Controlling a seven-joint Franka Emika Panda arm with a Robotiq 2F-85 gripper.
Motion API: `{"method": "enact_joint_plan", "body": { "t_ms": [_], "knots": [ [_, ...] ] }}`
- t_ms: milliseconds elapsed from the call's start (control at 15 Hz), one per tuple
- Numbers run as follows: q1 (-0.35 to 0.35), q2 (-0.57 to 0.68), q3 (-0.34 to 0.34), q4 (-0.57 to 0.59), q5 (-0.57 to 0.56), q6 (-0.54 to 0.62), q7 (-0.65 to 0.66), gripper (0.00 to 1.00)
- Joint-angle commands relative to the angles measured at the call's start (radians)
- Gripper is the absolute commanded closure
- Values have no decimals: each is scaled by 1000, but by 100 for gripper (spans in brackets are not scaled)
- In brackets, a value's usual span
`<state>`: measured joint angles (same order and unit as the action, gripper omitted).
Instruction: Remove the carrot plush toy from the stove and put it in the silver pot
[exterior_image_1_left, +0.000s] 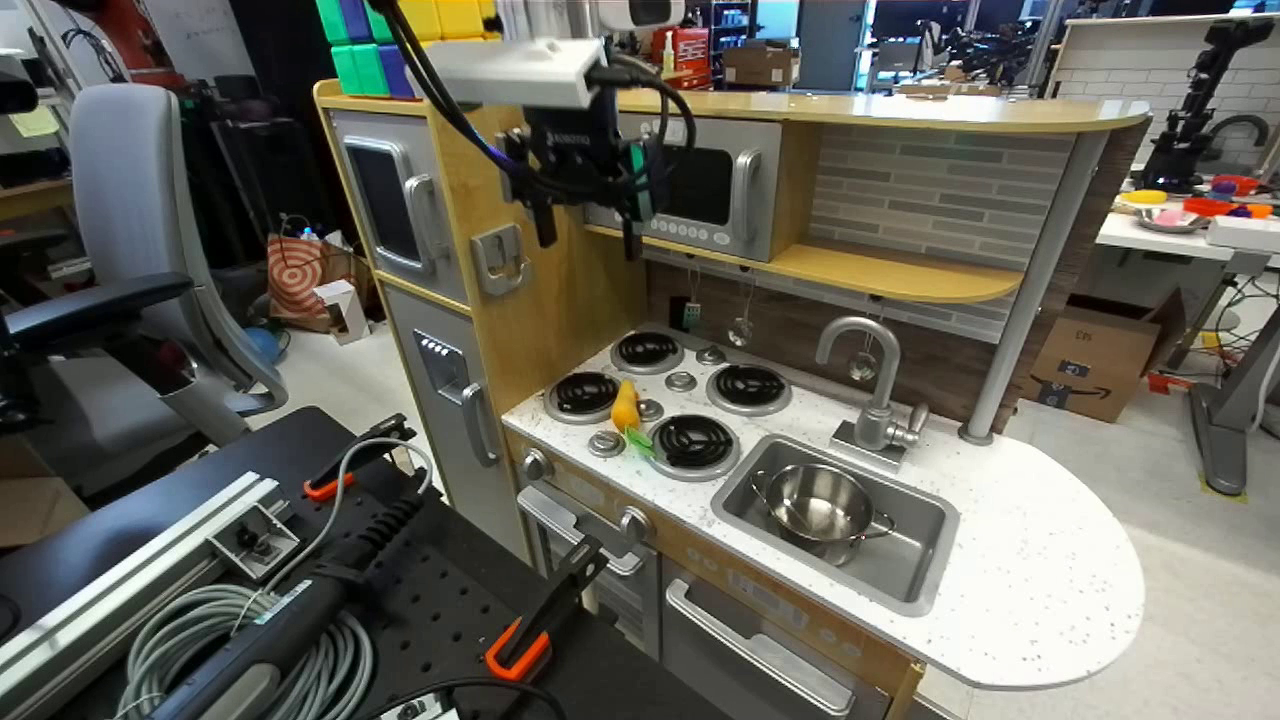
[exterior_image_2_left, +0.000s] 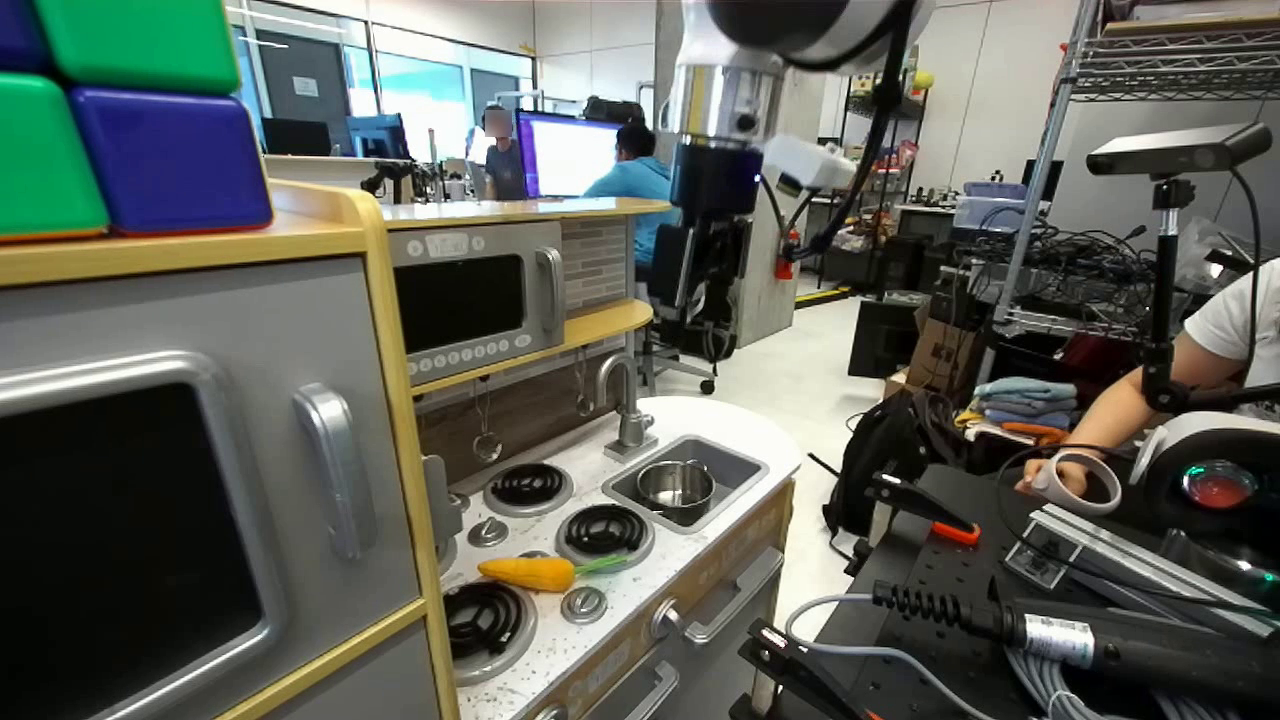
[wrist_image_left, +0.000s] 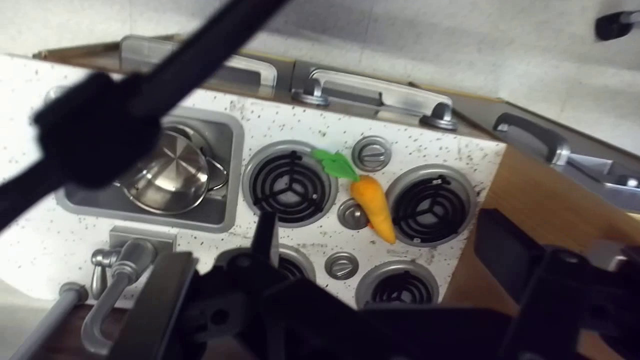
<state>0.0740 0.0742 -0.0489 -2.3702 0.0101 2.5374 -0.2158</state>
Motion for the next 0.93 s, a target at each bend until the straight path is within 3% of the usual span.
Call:
{"method": "enact_joint_plan", "body": {
  "t_ms": [0, 133, 400, 600, 867],
  "knots": [
    [-25, 166, 9, 55, -114, 228, 52, 0],
    [-35, 135, 24, 24, -94, 197, 43, 0],
    [-35, 186, 21, 58, -115, 226, 62, 0],
    [-103, 175, 78, 74, -82, 122, -182, 0],
    [-176, 235, 129, 112, -77, 151, -441, 0]
  ]
}}
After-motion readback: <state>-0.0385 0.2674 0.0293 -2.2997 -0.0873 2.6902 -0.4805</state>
